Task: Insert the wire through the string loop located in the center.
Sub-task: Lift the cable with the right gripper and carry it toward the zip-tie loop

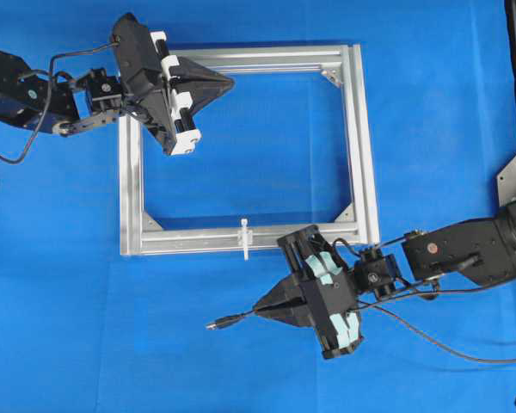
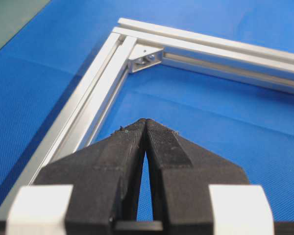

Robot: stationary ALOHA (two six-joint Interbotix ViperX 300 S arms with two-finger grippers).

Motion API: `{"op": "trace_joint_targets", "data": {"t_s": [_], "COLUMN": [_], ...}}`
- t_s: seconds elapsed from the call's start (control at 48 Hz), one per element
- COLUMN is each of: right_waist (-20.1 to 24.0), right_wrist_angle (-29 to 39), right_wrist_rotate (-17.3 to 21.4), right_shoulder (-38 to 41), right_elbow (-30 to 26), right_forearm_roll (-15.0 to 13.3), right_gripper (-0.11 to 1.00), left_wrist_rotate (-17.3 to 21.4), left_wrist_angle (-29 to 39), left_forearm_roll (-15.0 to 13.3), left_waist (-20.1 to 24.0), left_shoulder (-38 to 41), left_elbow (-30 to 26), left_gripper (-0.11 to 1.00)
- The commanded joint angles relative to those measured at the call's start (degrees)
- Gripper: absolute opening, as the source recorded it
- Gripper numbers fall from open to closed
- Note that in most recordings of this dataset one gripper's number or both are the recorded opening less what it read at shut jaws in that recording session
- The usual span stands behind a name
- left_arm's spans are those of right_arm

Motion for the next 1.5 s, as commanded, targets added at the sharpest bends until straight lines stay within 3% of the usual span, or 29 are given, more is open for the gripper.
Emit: {"op": "trace_joint_targets", "data": {"t_s": [0.0, 0.688, 1.292, 1.48], "right_waist": [0.2, 0.2, 0.2, -0.3], "right_wrist_angle": [-0.3, -0.5, -1.2, -2.3], "right_wrist_rotate": [-0.1, -0.1, 0.2, 0.1], "right_shoulder": [-1.5, -1.9, -10.4, -11.2], "right_elbow": [-0.9, 0.0, 12.2, 13.3], "right_forearm_roll": [0.0, 0.0, 0.3, 0.4], "right_gripper": [-0.03, -0.03, -0.03, -0.03], "left_wrist_rotate": [0.1, 0.1, 0.1, 0.1], "left_wrist_angle": [-0.4, -0.3, -0.3, -0.3], "left_forearm_roll": [0.2, 0.2, 0.2, 0.2], "left_waist": [0.1, 0.1, 0.1, 0.1], "left_shoulder": [-1.6, -1.6, -1.8, -1.8], "left_elbow": [-0.6, -0.5, -0.4, -0.5], "left_gripper": [0.00, 0.00, 0.00, 0.00]}}
